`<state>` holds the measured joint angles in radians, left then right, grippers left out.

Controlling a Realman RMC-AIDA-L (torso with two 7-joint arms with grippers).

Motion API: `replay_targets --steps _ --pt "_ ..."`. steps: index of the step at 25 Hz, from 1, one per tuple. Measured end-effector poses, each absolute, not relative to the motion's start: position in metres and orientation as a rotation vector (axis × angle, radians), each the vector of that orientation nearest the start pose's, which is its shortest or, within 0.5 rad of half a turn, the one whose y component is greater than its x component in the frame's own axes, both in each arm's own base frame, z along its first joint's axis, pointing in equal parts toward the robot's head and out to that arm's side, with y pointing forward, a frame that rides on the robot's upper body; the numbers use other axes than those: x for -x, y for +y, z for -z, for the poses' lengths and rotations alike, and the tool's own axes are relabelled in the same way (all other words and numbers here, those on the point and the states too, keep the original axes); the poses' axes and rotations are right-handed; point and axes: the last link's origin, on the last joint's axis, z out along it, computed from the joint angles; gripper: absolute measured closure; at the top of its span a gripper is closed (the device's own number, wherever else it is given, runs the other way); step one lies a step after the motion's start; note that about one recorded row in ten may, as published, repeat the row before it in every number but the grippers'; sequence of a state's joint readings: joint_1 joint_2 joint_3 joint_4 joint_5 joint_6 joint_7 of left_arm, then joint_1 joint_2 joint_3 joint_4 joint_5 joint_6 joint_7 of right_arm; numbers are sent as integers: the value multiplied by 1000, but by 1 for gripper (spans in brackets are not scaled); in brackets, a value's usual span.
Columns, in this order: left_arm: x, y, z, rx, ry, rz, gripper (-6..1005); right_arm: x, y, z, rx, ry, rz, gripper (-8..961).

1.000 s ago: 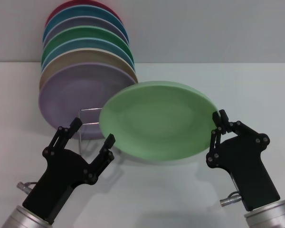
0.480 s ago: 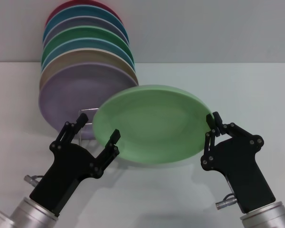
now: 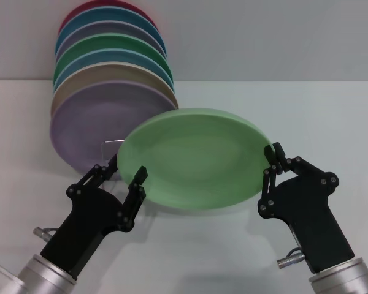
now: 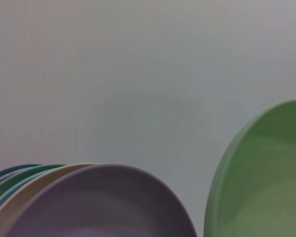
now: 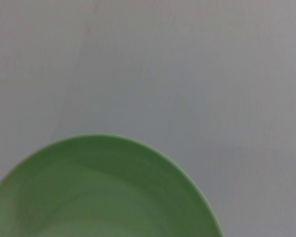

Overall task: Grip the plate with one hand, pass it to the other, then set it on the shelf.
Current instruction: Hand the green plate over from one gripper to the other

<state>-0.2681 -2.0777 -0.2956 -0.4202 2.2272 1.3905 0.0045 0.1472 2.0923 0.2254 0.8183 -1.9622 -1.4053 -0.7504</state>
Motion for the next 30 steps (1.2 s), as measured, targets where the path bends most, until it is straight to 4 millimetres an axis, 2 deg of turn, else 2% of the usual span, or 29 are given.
replay_targets --steps 11,13,30 --pt "264 237 88 1945 -346 955 584 -210 209 98 1684 140 -704 935" --pt "264 237 88 1946 -345 953 746 -210 209 99 1685 140 -705 935" --pt "268 236 87 1940 -352 939 824 -211 205 98 1680 141 -701 935"
